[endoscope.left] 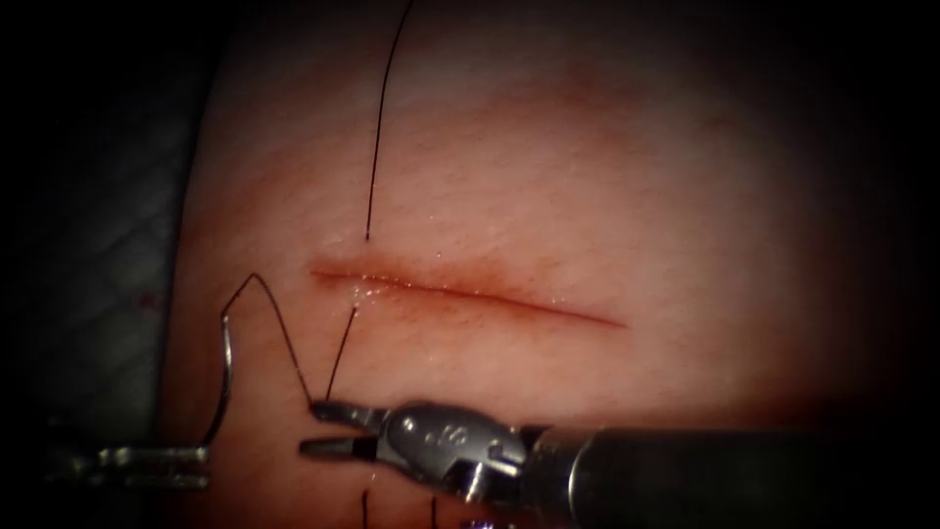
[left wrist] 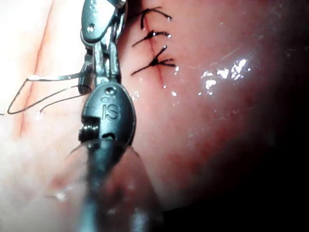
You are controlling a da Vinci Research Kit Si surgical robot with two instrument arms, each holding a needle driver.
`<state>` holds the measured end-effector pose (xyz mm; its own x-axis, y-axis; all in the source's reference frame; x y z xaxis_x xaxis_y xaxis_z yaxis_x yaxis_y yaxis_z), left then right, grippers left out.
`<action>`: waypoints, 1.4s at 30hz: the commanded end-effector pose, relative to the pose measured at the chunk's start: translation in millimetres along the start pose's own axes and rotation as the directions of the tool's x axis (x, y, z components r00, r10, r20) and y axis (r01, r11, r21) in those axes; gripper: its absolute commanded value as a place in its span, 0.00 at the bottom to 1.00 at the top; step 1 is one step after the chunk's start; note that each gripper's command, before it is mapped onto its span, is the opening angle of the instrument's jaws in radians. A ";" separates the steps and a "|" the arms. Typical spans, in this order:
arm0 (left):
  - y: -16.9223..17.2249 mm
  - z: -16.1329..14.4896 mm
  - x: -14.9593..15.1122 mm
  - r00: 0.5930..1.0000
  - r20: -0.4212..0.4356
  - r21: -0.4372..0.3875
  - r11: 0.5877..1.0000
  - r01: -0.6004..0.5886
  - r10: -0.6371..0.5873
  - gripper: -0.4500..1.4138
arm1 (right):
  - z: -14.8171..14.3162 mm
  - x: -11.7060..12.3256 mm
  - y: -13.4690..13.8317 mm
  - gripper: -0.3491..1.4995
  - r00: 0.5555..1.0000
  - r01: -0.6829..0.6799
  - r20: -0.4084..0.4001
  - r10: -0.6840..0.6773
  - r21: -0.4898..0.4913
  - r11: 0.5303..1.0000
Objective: Wound Closure
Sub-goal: With the right gripper, pull the suture through the wound until only a short tail remains.
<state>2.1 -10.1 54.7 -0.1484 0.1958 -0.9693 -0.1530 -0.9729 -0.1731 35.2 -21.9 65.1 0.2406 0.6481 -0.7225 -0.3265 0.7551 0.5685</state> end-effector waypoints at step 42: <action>-5.7 -2.3 -5.2 0.994 0.103 0.209 0.977 -0.046 0.025 0.00 | 2.9 -2.1 7.3 0.00 0.959 0.071 0.281 -0.039 -0.104 0.992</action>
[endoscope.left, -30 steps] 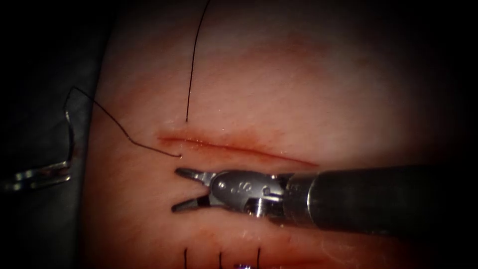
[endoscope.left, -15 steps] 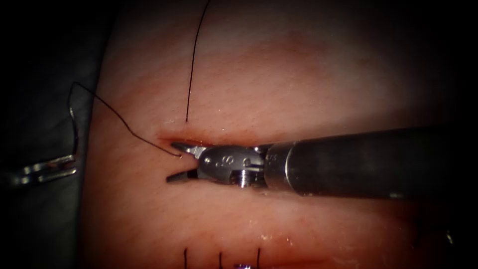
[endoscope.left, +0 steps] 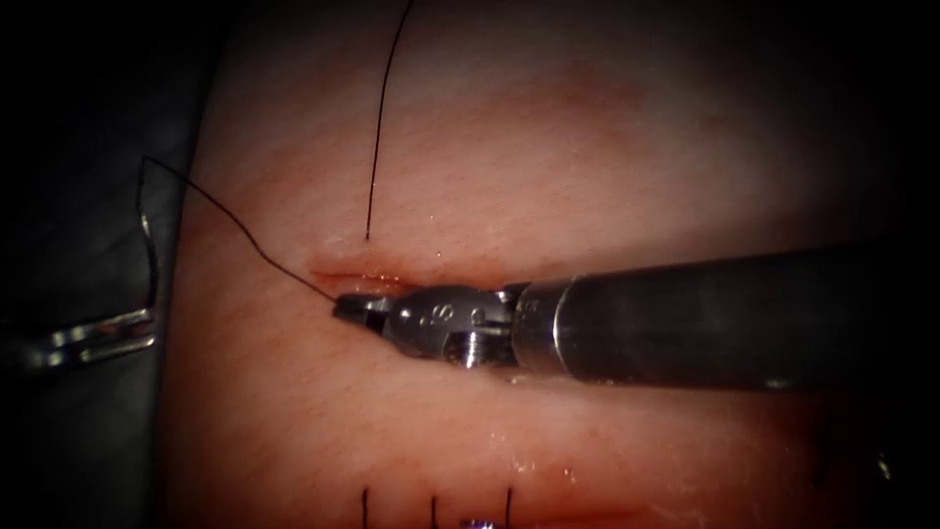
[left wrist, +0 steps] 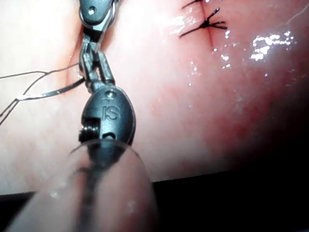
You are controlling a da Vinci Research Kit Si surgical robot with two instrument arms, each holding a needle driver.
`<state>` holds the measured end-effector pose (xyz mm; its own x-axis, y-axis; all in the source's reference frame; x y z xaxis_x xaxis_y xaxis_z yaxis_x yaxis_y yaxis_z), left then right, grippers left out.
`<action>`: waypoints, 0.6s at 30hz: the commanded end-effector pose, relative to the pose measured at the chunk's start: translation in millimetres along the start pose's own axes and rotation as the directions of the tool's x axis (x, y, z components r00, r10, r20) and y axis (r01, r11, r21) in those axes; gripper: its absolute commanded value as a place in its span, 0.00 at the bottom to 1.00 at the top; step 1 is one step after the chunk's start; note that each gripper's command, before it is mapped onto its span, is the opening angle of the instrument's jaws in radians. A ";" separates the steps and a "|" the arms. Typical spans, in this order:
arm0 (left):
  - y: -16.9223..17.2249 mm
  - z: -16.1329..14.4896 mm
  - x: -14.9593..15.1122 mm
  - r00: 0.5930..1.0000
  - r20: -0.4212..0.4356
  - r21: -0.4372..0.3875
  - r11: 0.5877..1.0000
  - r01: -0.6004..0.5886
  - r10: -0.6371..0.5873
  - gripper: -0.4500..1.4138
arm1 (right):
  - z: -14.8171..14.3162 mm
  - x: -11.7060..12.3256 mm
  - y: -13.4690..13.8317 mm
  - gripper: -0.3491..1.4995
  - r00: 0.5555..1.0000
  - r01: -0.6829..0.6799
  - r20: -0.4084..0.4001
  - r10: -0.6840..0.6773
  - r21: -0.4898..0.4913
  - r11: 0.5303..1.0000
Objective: Wound Closure
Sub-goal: With the right gripper, pull the suture through the wound until only a short tail remains.
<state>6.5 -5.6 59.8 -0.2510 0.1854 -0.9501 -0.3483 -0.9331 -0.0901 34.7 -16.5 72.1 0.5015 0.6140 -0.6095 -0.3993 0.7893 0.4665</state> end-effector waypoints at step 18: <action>7.3 2.8 0.7 0.986 0.153 -0.076 0.994 0.072 -0.060 0.00 | -8.3 -1.4 -17.0 0.00 1.000 -0.018 0.012 0.017 0.060 0.998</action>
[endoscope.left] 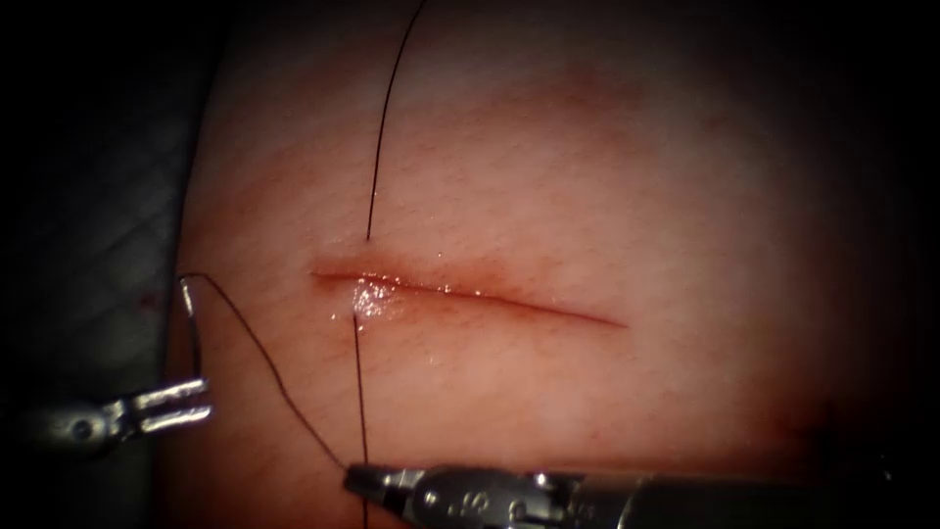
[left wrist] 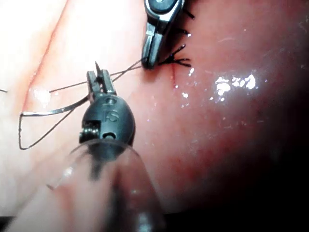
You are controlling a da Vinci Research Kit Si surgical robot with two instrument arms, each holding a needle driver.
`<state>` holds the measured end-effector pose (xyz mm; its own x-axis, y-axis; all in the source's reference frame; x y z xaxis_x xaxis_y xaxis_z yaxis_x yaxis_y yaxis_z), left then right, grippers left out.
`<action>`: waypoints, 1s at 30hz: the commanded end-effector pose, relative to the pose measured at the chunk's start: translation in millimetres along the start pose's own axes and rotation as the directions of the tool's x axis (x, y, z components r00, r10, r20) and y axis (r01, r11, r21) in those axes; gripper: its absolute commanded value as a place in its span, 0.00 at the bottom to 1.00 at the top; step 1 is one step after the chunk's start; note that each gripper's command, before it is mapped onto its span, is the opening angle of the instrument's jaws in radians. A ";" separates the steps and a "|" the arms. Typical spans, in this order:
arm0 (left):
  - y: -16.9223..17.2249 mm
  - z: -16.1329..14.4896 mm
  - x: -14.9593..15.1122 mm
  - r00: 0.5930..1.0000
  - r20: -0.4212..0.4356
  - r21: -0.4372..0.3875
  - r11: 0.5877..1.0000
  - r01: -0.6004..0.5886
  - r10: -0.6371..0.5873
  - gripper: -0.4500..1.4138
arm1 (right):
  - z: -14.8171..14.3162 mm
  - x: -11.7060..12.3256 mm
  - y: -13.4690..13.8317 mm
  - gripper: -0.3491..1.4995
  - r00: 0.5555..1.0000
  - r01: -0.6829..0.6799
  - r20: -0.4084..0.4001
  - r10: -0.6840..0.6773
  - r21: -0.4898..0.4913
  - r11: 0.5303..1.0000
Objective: Wound Closure
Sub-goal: With the right gripper, pull the suture through the wound until only a short tail remains.
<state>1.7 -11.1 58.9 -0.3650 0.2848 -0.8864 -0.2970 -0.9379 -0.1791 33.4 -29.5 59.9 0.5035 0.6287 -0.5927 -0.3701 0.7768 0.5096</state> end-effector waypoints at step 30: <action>-8.0 -2.0 -3.0 0.996 0.067 0.161 0.984 -0.072 0.062 0.00 | 4.1 4.5 13.0 0.85 0.916 0.368 -0.143 -0.374 -0.071 0.927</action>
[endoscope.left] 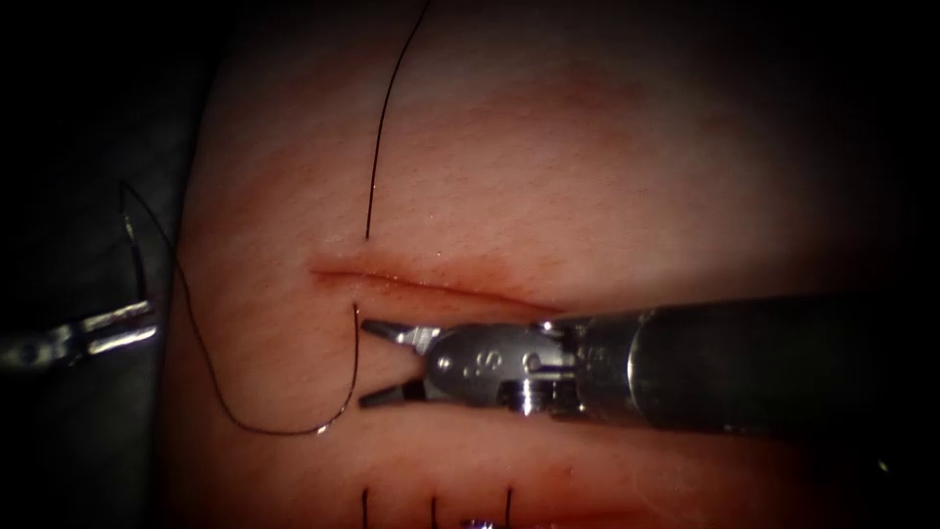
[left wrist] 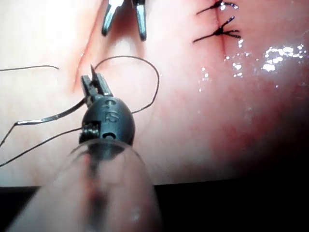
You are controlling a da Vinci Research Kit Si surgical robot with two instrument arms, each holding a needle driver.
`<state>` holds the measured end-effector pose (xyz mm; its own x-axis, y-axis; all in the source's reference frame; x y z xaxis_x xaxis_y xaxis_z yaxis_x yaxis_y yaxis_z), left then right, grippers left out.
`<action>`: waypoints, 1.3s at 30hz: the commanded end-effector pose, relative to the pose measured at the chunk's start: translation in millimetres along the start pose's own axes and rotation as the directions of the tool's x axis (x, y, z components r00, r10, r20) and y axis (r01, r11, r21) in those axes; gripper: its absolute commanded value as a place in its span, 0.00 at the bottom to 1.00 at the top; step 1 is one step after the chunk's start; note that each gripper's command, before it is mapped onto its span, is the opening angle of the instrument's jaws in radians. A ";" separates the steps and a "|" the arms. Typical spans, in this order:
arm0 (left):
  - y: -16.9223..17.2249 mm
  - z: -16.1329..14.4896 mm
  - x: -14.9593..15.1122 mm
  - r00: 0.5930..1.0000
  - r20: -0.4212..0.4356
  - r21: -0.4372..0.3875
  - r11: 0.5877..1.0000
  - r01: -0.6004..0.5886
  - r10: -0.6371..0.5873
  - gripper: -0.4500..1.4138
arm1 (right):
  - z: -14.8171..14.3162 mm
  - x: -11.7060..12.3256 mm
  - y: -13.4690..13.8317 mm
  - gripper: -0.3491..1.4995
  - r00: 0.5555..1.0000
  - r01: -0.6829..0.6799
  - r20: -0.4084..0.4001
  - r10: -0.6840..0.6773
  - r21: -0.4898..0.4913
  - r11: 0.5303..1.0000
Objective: Wound Closure
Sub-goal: With the right gripper, pull the suture through the wound until only a short tail remains.
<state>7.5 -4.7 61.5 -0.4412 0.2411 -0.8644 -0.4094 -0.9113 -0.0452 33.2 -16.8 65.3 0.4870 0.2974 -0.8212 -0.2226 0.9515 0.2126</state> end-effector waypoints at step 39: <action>1.3 2.3 -0.9 0.998 0.045 0.040 0.998 -0.050 0.048 0.00 | -0.7 -2.3 -8.9 0.00 0.994 -0.098 0.059 0.095 0.052 0.994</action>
<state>5.9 -5.2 62.7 -0.4990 0.2106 -0.8406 -0.4179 -0.9083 0.0205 32.8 -25.0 64.7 0.5128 0.3866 -0.7666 -0.2254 0.9222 0.3143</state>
